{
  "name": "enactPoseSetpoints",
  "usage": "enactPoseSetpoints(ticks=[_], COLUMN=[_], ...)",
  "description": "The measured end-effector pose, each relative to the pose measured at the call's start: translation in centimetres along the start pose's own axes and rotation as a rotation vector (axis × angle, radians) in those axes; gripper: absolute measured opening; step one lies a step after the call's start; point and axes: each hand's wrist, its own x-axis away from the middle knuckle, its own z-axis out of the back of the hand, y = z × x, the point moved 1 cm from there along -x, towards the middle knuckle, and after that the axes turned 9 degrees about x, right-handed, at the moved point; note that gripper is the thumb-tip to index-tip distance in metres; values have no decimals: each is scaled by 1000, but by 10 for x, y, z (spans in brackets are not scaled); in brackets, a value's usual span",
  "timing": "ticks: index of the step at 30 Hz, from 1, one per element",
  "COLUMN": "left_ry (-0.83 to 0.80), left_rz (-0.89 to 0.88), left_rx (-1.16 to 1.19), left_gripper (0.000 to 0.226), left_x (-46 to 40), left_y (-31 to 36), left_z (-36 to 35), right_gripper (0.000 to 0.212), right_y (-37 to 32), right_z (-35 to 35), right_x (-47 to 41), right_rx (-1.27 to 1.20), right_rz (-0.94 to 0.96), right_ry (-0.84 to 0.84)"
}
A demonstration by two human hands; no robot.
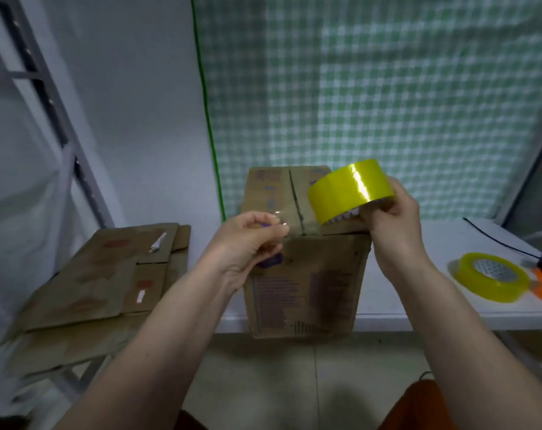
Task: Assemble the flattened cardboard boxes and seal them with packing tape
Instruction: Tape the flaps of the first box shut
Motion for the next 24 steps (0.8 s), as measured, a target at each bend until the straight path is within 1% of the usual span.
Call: enactPoseSetpoints(ticks=[2,4,5,6,8,10,12,15,17,19,20,21,24], left_ry=[32,20,22,29,18,12,72,184,243,321,335,336,387], left_rz=[-37,-43,-27,-10,27,54,52,-67,-159,-186,-179,-171,-198], left_rx=[-10,9,55,113,237,340,363,199,97,-14,-75,-130,-235], left_gripper=[23,52,61,61,48,21,5,9,11,13,15,18,21], left_x=[1,1,2,3,3,2,0,-2,0,0,-1,-3,-9], left_y=[1,0,0,0,-1,-4,-8,-11,-8,-4,-3,-4,-8], left_z=[10,20,24,27,29,31,34,40,48,62,67,68,63], right_gripper=[37,35,36,38,42,39,37,45,49,53,55,56,62], right_y=[-3,-3,-4,-5,-5,-4,-4,-5,-6,-6,-4,-2,-1], right_z=[-10,-18,-22,-25,-32,-38,-42,-43,-32,-14,-6,-1,-2], right_x=[2,5,7,8,11,12,14,16,15,10,7,5,8], right_rx=[-10,-44,-49,-43,-49,-40,22,207,349,566,649,676,628], right_rz=[-8,-11,-5,2,-4,-12,12,80,149,223,228,213,205], right_ry=[-26,-28,-26,-28,-40,-59,-86,-106,-70,-24,-15,-14,1])
